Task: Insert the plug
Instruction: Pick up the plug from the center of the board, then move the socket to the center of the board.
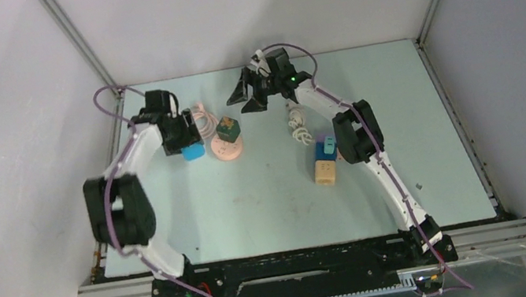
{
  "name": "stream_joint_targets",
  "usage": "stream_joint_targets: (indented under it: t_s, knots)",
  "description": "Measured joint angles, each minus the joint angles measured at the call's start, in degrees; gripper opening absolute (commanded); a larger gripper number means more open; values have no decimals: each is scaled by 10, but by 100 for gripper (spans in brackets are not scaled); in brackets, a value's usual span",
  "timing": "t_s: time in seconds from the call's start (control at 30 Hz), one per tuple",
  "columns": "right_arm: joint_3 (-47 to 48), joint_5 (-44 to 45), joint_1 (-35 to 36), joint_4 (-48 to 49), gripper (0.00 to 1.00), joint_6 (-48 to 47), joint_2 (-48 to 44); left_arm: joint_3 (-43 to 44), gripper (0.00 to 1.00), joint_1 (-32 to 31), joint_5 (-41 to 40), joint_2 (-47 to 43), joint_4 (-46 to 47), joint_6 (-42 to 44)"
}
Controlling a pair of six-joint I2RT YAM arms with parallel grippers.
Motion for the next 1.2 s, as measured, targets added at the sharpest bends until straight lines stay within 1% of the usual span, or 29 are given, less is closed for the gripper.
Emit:
stream_joint_targets:
  t_s: [0.13,0.23,0.33,0.4,0.43,0.5,0.53,0.6,0.67,0.77,0.83,0.9,1.0,1.07,1.2]
  knots:
    - [-7,-21,2,35,81,25,1,132,0,16,35,167,16,-12]
    - [-7,-39,5,56,80,40,5,206,0,19,58,247,22,-13]
    - [-10,-57,13,71,76,52,11,242,0,19,91,295,33,-13]
    - [-16,-69,21,75,70,54,14,240,0,17,110,306,36,-12]
    - [-22,-72,26,75,66,52,15,235,0,16,118,306,39,-12]
    - [-40,-82,35,77,61,49,16,205,0,13,129,294,64,-12]
    - [-52,-88,38,78,61,45,14,181,0,11,134,280,80,-12]
    - [-107,-96,46,77,60,36,-1,122,0,5,141,244,106,-14]
    - [-177,-120,50,80,60,32,-37,61,0,-6,147,203,122,-19]
    - [-273,-115,55,67,63,0,-105,-17,0,-27,156,149,142,-29]
    - [-322,-113,58,56,65,-23,-141,-54,0,-41,157,120,144,-33]
    - [-341,-109,62,39,69,-46,-159,-80,0,-52,155,92,143,-33]
    - [-342,-92,65,1,74,-87,-170,-95,0,-58,135,44,123,-31]
    - [-339,-74,64,-34,78,-114,-181,-94,0,-56,105,4,109,-22]
    - [-322,-28,55,-107,81,-164,-218,-72,0,-52,65,-66,65,21]
